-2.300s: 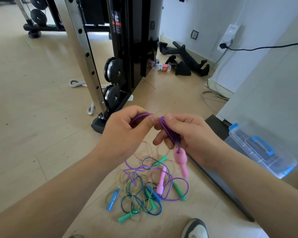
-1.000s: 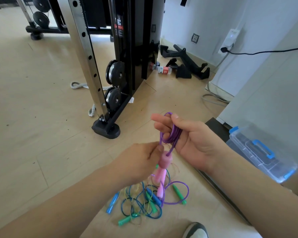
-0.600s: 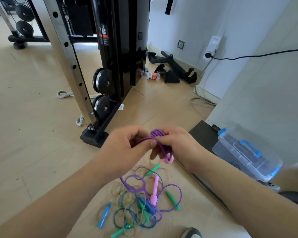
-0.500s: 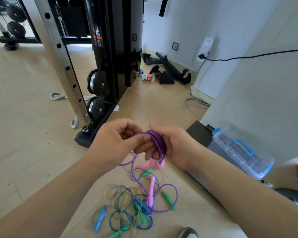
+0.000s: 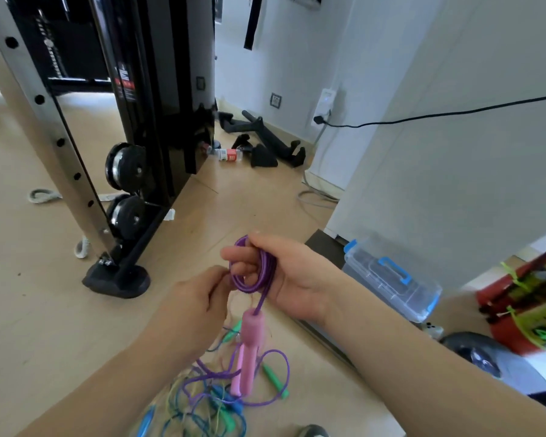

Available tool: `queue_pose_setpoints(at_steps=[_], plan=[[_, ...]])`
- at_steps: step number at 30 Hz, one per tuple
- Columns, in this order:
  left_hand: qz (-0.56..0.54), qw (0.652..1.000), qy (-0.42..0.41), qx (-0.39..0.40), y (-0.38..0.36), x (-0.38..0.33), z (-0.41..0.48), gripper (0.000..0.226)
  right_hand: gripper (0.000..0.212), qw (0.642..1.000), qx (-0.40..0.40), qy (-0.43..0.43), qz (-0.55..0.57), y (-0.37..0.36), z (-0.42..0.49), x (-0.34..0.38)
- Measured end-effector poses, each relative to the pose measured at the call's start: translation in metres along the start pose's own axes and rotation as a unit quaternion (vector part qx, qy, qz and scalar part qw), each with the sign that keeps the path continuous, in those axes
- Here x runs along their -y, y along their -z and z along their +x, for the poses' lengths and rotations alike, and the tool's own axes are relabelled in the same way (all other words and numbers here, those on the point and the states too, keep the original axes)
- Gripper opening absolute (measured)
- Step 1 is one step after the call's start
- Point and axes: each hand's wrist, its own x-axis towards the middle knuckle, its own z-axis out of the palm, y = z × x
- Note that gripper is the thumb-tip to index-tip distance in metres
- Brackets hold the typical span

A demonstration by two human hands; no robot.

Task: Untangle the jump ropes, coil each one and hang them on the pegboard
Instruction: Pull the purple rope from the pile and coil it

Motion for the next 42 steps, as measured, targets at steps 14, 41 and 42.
queue_pose_setpoints(at_steps=[14,41,42], plan=[[-0.077,0.983,0.073,0.147,0.017,-0.037,-0.013,0.017,0.017,0.812,-0.19,0.194,-0.516,0.015,0.02,-0.016],[0.101,0.986,-0.103,-0.088,0.063,0.004,0.003,0.036,0.037,0.93,0.022,0.085,-0.357,-0.003,-0.001,-0.006],[0.143,0.984,-0.074,-0.07,0.064,0.008,0.004,0.035,0.036,0.955,-0.025,0.08,-0.286,0.0,0.001,-0.005]])
